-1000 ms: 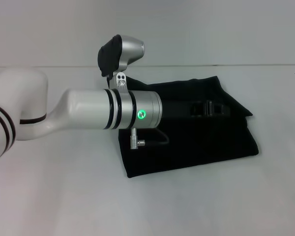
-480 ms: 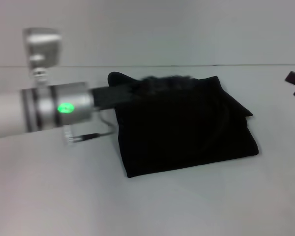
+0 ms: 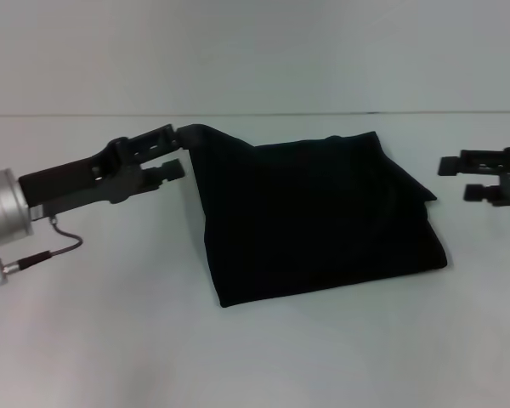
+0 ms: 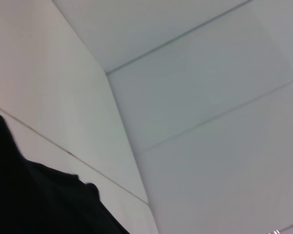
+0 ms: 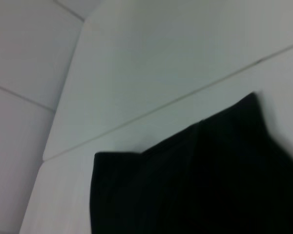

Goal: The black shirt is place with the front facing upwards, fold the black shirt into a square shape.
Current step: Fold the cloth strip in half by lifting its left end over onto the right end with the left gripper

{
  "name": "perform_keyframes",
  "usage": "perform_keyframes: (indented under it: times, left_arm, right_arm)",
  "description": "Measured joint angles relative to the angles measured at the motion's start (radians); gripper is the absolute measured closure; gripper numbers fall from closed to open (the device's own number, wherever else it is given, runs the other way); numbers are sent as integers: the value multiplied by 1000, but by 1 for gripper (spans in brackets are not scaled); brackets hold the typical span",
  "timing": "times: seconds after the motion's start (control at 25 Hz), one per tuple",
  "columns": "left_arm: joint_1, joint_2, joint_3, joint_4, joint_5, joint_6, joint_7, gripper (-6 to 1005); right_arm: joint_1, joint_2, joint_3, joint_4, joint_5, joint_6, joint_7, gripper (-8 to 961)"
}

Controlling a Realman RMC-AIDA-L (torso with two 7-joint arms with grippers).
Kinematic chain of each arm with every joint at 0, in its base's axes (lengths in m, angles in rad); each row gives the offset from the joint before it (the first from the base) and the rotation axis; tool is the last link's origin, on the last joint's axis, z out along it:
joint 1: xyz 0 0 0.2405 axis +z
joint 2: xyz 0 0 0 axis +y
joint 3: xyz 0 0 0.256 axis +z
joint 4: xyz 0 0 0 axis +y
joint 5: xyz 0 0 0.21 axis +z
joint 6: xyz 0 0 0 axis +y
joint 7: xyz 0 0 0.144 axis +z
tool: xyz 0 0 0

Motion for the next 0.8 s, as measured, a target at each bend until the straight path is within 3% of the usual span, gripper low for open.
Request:
perform_keyframes:
  times: [0.44,0.8]
  left_arm:
    - [23,9,-41,15,6,-5,51,79]
    - [23,3,-40,32,5,-1,97,80]
  right_arm:
    - [124,-6,-96,56,-77,-5,264,96]
    - [175,15,-77,112,-90,44,369,98]
